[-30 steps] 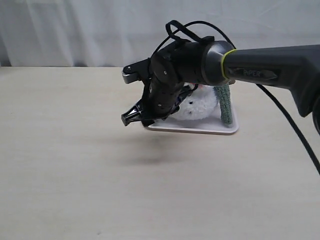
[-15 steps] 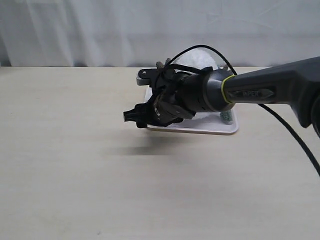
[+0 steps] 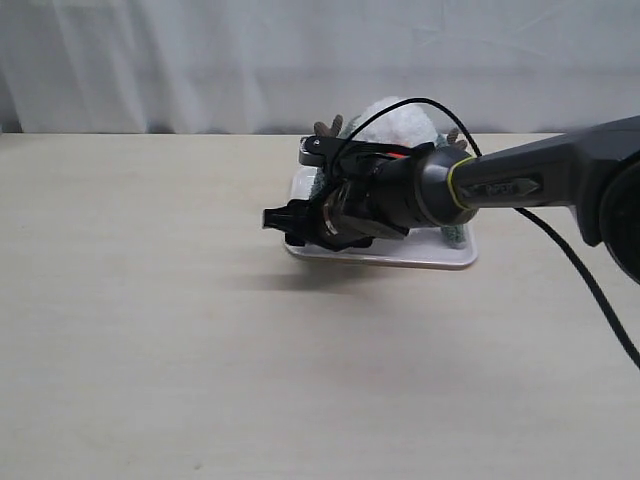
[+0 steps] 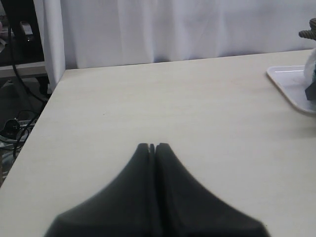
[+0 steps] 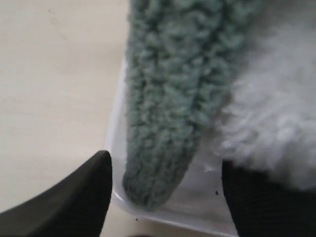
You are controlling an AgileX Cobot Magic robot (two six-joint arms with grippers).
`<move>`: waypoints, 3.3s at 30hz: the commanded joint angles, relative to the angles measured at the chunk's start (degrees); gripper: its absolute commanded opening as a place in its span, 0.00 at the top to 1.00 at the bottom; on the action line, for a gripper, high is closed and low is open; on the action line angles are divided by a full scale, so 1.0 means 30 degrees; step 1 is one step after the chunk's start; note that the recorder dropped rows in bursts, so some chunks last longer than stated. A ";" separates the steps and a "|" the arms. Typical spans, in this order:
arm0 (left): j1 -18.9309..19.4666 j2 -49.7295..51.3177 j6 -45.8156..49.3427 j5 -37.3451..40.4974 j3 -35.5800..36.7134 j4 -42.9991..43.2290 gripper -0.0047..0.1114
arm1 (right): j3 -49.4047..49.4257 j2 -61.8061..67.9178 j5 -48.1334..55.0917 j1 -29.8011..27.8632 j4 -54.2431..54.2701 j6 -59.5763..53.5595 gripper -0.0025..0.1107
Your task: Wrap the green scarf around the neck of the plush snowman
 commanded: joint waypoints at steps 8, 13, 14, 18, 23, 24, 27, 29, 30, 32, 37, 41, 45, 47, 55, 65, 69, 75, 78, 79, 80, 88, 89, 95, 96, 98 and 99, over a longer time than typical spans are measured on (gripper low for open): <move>0.0020 -0.0040 -0.0044 -0.0223 0.0030 -0.0031 0.96 | -0.0027 0.0344 -0.1831 -0.0105 -0.0133 -0.0329 0.48; 0.0020 -0.0040 -0.0044 -0.0223 0.0030 -0.0031 0.96 | -0.0027 0.0674 -0.1831 -0.0175 -0.0133 -0.0381 0.49; 0.0020 -0.0040 -0.0044 -0.0188 0.0030 -0.0031 0.96 | -0.0027 0.0674 -0.1831 -0.0222 -0.0133 -0.0555 0.50; 0.0020 -0.0040 -0.0044 -0.0222 0.0030 -0.0031 0.96 | -0.0027 0.0674 -0.1831 -0.0310 -0.0228 -0.0806 0.67; 0.0020 -0.0040 -0.0044 -0.0222 0.0030 -0.0031 0.96 | -0.0027 0.0674 -0.1831 -0.0310 -0.0228 -0.1864 0.92; 0.0020 -0.0040 -0.0044 -0.0222 0.0030 -0.0031 0.96 | -0.0027 0.0674 -0.1831 -0.0310 -0.0228 -0.2029 0.94; 0.0020 -0.0040 -0.0044 -0.0222 0.0030 -0.0031 0.96 | -0.0027 0.0674 -0.1745 -0.0310 -0.0228 -0.2067 0.94; 0.0020 -0.0040 -0.0044 -0.0222 0.0030 -0.0031 0.96 | -0.0027 0.0447 -0.1449 -0.0270 -0.0228 -0.2113 0.94; 0.0020 -0.0040 -0.0044 -0.0222 0.0030 -0.0031 0.96 | -0.0027 0.0292 -0.1174 -0.0180 -0.0228 -0.2478 0.94; 0.0020 -0.0040 -0.0044 -0.0222 0.0030 -0.0031 0.96 | -0.0027 -0.0139 -0.0164 0.0039 -0.0192 -0.3551 0.94; 0.0020 -0.0040 -0.0044 -0.0222 0.0030 -0.0031 0.96 | -0.0027 -0.1538 0.3010 0.0367 0.1382 -0.7254 0.94; 0.0020 -0.0040 -0.0044 -0.0222 0.0030 -0.0031 0.96 | -0.0027 -0.2862 0.5028 0.0367 0.4744 -1.2064 0.94; 0.0020 -0.0040 -0.0044 -0.0223 0.0030 0.0029 0.96 | -0.0027 -0.3839 0.8048 0.0367 0.5233 -1.4102 0.94; 0.0020 -0.0040 -0.0044 -0.0223 0.0030 0.0029 0.96 | -0.0027 -0.4123 0.9324 0.0367 0.5233 -1.4720 0.94; 0.0020 -0.0040 -0.0044 -0.0223 0.0030 -0.0008 0.96 | -0.0027 -0.4365 1.2556 0.0367 0.5233 -1.6566 0.94; 0.0020 -0.0040 -0.0044 -0.0223 0.0030 -0.0008 0.96 | 0.0008 -0.3835 1.3602 0.0367 0.3502 -1.6566 0.94; 0.0020 -0.0040 -0.0044 -0.0223 0.0030 -0.0008 0.96 | 0.0082 -0.3072 1.4108 0.0367 0.2775 -1.6566 0.94; 0.0020 -0.0040 -0.0044 -0.0184 0.0030 -0.0045 0.96 | 0.0082 -0.2848 1.3936 0.0367 0.2281 -1.6566 0.94; 0.0020 -0.0040 -0.0044 -0.0184 0.0030 -0.0045 0.96 | 0.0336 -0.2848 1.3645 0.0367 0.2281 -1.6566 0.94; 0.0020 -0.0040 -0.0044 -0.0184 0.0030 -0.0045 0.96 | 0.0591 -0.2848 1.3383 0.0367 0.2281 -1.6566 0.94; 0.0020 -0.0040 -0.0044 -0.0184 0.0030 -0.0045 0.96 | 0.0875 -0.2848 1.3019 0.0367 0.2231 -1.6566 0.94; 0.0020 -0.0040 -0.0044 -0.0184 0.0030 -0.0045 0.96 | 0.1310 -0.2881 1.2344 0.0367 0.1529 -1.6566 0.94; 0.0020 -0.0040 -0.0044 -0.0184 0.0030 -0.0045 0.96 | 0.1310 -0.2881 1.2344 0.0367 0.1437 -1.6566 0.94; 0.0020 -0.0040 -0.0044 -0.0184 0.0030 -0.0045 0.96 | 0.1310 -0.2881 1.2344 0.0367 0.1612 -1.7239 0.83; 0.0020 -0.0040 -0.0044 -0.0184 0.0030 -0.0045 0.96 | 0.1310 -0.2881 1.2382 0.0367 0.1753 -1.7377 0.81; 0.0020 -0.0040 -0.0044 -0.0184 0.0030 -0.0045 0.96 | 0.1351 -0.2881 1.2382 0.0367 0.1800 -1.7412 0.77; 0.0020 -0.0040 -0.0044 -0.0184 0.0030 -0.0045 0.96 | 0.1395 -0.2881 1.2382 0.0367 0.1800 -1.7412 0.76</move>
